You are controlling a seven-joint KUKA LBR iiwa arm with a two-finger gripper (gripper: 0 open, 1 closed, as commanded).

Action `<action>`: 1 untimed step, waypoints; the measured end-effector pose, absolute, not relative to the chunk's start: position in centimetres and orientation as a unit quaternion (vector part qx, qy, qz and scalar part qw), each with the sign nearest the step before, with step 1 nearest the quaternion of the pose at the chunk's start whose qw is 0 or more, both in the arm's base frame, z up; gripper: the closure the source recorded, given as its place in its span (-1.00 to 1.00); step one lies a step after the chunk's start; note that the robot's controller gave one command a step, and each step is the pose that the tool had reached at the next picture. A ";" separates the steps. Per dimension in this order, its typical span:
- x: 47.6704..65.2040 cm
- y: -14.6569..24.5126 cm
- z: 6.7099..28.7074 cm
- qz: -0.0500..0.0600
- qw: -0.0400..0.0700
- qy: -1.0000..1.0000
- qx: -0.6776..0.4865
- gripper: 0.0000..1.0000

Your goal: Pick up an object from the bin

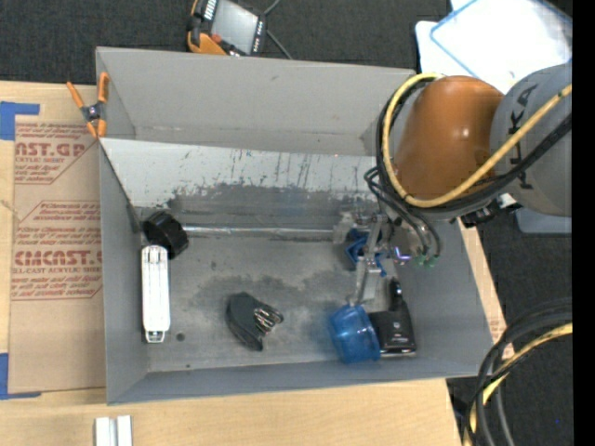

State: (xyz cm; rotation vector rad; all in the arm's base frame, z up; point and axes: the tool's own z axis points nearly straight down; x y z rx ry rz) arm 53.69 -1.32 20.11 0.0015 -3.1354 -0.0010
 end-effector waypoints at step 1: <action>53.8 -1.3 20.6 0.000 -0.001 -1.000 0.000 -1.00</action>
Offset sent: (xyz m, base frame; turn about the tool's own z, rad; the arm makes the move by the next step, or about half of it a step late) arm -0.0575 -0.0491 -0.1311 -0.0812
